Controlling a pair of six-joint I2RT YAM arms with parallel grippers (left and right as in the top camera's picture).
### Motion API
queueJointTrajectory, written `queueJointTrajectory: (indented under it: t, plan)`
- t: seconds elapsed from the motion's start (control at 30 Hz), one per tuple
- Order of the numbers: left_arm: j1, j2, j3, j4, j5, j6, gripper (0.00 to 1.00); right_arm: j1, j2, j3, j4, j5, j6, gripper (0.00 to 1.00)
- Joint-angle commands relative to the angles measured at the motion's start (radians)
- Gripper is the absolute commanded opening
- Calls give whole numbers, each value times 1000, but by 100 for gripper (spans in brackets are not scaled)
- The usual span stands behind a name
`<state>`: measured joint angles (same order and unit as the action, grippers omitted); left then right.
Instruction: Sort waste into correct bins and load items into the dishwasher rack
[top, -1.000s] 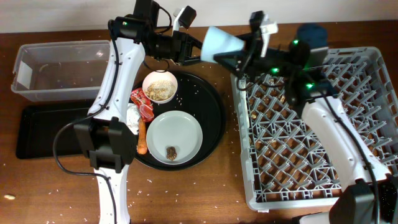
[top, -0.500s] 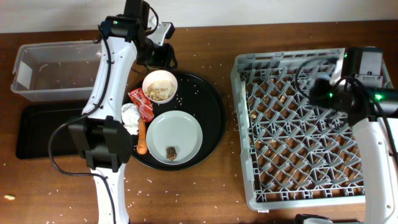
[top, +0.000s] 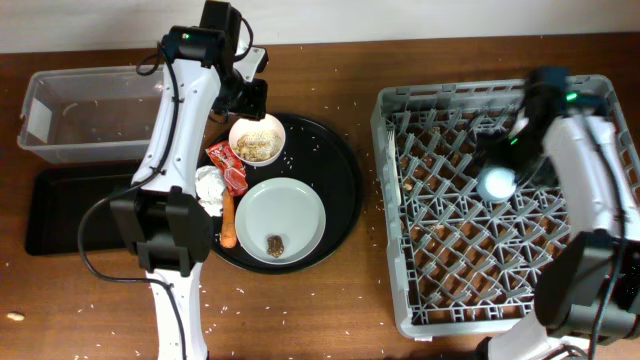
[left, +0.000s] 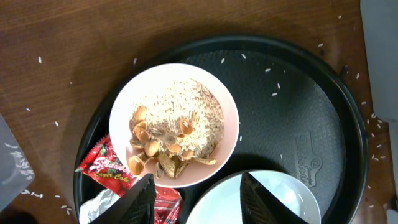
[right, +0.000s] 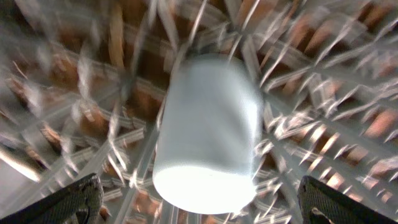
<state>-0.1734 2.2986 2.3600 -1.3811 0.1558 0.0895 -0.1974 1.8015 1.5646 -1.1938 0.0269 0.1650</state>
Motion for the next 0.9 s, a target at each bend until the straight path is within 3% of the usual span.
queueJointTrajectory:
  t: [0.0, 0.07, 0.17, 0.2, 0.3, 0.37, 0.47, 0.57, 0.7, 0.87]
  plan:
    - [0, -16, 8, -1, -8, 17, 43, -43, -26, 309, -114, -89, -62, 98]
    - [14, -18, 11, -47, -2, 16, 43, 27, -28, 490, -179, -209, -117, 98]
    - [79, -37, 16, -146, 149, 29, 43, 217, -25, 499, -134, -315, -116, 99]
    - [90, -48, 16, -185, 198, 90, 43, 283, -20, 499, -126, -303, -117, 98]
    - [38, -49, 2, -278, 154, 166, 43, 314, -16, 499, -106, -302, -105, 99]
    - [0, -47, -9, -238, 102, 143, 43, 322, 2, 499, -103, -304, -101, 98]
    - [-105, -19, -13, -55, -31, 144, 42, 320, 30, 499, -95, -303, -101, 98]
    - [-165, 96, -23, 84, -171, 70, 33, 282, 31, 499, -125, -247, -106, 98]
    - [-164, 201, -23, 86, -171, -70, 33, 235, 31, 499, -148, -240, -106, 98]
    - [-165, 271, -30, 71, -168, -79, 33, 234, 31, 499, -150, -232, -106, 98]
